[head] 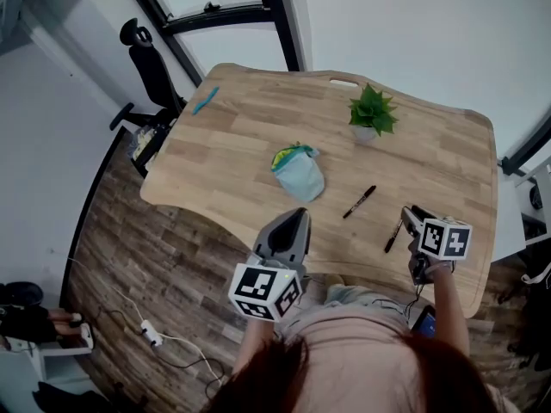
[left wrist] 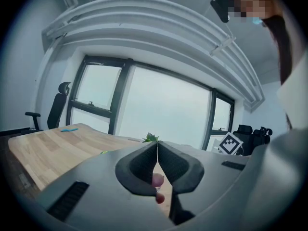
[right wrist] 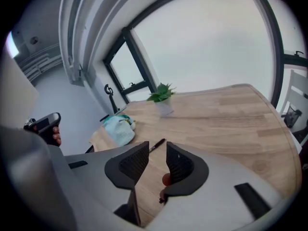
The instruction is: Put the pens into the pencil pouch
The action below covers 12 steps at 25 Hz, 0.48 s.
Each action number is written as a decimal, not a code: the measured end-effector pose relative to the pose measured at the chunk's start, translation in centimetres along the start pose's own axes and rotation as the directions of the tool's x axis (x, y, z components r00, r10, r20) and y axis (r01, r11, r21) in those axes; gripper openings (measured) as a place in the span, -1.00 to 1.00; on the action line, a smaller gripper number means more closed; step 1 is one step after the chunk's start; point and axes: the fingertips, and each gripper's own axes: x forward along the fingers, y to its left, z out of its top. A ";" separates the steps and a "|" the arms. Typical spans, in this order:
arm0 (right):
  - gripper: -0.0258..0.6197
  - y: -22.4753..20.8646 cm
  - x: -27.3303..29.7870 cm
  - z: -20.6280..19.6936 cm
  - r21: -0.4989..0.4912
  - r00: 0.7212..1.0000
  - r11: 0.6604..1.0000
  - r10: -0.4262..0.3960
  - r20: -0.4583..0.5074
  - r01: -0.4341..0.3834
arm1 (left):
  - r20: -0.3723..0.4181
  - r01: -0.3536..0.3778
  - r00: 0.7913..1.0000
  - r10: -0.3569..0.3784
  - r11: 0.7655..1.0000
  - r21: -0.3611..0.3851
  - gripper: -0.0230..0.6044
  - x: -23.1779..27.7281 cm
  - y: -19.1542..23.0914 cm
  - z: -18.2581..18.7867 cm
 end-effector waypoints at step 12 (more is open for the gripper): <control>-0.54 -5.5 5.9 -6.1 0.125 0.965 0.983 -0.102 -0.242 0.135 | -0.063 -0.052 0.997 0.048 0.997 -0.057 -0.92 1.5 3.3 -1.5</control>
